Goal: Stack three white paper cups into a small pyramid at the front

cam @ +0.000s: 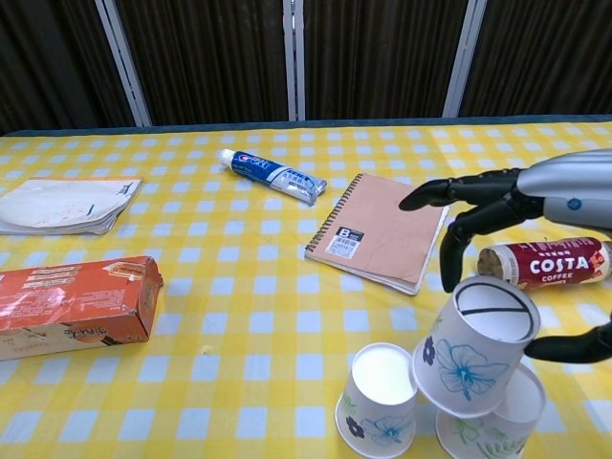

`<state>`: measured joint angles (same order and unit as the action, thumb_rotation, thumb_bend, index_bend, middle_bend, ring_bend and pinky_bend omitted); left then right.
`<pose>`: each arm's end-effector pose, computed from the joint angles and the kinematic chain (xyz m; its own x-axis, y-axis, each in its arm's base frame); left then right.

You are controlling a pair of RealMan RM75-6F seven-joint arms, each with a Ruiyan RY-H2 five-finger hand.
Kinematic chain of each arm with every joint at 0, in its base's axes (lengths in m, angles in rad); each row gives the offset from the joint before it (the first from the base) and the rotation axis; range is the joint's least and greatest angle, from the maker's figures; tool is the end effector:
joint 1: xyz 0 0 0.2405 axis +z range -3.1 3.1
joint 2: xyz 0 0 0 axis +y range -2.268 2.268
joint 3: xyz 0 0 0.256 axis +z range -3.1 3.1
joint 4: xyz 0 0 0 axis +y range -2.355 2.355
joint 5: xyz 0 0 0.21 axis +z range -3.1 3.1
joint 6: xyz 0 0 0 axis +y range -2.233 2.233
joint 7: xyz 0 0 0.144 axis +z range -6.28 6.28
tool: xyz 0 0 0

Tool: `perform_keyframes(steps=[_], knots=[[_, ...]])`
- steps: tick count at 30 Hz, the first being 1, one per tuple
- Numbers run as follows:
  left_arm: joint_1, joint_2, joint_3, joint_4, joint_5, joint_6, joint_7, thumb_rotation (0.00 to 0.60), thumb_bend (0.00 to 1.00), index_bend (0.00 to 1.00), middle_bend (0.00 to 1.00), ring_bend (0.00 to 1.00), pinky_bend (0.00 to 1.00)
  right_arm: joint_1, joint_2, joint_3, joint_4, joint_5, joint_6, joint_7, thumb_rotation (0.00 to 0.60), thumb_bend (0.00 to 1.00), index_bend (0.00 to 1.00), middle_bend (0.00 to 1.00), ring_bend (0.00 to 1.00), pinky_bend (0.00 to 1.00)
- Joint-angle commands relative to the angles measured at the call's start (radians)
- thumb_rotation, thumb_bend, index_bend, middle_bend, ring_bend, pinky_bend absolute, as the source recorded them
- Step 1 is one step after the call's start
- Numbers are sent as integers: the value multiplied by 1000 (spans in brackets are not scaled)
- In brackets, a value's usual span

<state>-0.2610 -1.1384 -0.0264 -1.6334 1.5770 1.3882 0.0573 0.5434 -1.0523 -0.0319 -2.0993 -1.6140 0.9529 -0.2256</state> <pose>-0.2666 0.2241 0.1307 0.4372 0.0436 0.8983 0.8751 -0.2511 -0.4137 -0.1285 -0.2052 0.0709 0.4976 -0.3771 0.7812 -0.7493 -0.6406 0.1680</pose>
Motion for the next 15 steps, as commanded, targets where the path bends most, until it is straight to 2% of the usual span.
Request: perform_keyframes(steps=[1,6,11,15], knots=[[2,1,0,-1,0,3,0,600,277,0,0,0,0,-3,-10,-2,0,5,0,-19,600,164,490,28,0,8],[4,-1,-3,0,-2,9,0,600,274,0,0,0,0,-11,-22,-2,-2,10,11,-43,600,143,455,9,0,1],[5,-2,-5,2,-1,12,-2,600,271,0,0,0,0,-13,-22,0,-7,11,19,-52,600,119,321,0,0,0],[6,-1,-6,2,-3,13,-4,600,268,0,0,0,0,-17,-13,2,-17,11,29,-60,600,111,263,0,0,0]])
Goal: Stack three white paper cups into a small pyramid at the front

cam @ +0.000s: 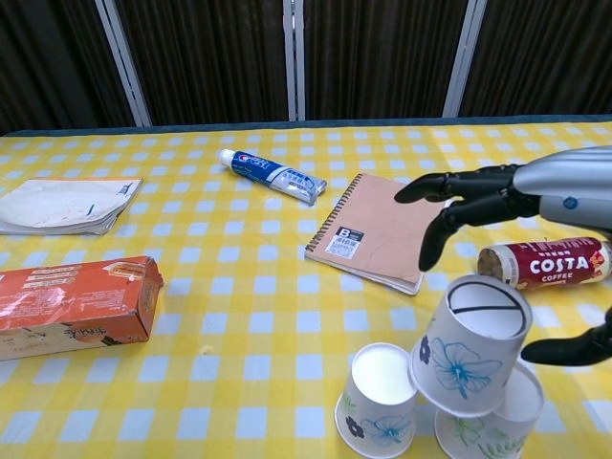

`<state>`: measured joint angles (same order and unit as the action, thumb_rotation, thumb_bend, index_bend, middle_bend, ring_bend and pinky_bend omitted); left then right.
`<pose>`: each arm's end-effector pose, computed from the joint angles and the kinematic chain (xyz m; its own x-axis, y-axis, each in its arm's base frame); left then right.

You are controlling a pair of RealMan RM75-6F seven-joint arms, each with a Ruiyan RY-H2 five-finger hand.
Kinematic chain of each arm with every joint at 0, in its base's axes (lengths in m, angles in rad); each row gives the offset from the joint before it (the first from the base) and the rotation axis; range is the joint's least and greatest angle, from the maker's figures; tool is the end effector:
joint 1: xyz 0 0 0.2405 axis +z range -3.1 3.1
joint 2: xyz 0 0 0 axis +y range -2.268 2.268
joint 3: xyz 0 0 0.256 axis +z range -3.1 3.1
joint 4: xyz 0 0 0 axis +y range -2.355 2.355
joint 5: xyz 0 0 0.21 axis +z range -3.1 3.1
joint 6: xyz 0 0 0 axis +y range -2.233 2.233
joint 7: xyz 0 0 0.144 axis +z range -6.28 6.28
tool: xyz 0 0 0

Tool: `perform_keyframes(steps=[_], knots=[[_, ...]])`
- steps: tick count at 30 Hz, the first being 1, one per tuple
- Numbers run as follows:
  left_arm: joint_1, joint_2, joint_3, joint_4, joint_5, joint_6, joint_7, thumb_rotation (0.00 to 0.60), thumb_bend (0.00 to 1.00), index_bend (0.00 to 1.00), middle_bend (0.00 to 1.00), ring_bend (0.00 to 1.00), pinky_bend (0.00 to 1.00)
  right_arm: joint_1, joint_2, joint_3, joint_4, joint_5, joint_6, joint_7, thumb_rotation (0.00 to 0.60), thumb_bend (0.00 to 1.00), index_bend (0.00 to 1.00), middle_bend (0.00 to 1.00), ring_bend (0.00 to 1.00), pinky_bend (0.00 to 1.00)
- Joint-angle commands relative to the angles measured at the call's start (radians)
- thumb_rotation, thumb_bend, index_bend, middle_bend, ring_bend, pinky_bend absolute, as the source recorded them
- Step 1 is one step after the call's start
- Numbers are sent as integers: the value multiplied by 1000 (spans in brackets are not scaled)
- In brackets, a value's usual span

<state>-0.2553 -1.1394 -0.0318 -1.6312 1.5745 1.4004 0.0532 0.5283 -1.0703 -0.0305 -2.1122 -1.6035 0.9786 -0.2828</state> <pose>-0.2672 0.2240 0.1331 0.4305 0.0300 0.9021 0.8786 -0.2427 -0.4112 -0.1254 -0.2027 0.0703 0.4990 -0.3477 0.7938 -0.7446 -0.6407 0.1874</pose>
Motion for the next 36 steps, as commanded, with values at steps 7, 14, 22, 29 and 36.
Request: perform_keyframes(steps=[7,14,22,29,36], knots=[[3,4,-2,-3,-2,5,-1,600,267,0,0,0,0,-30,52,5,-34,1,55,-43,600,111,239,0,0,0],[8,7,-1,-6,-8,7,4,600,266,0,0,0,0,-77,96,13,-8,2,142,-35,600,110,206,0,0,0],[15,-2,-2,3,-29,1,47,600,261,0,0,0,0,-194,62,39,186,57,342,32,600,109,92,0,0,0],[24,-17,-2,19,-60,-5,88,600,252,0,0,0,0,-277,1,39,374,76,455,189,600,109,28,0,0,0],[26,-25,0,29,-93,-31,105,600,241,0,0,0,0,-331,-50,50,525,61,542,322,600,109,0,0,0,0]])
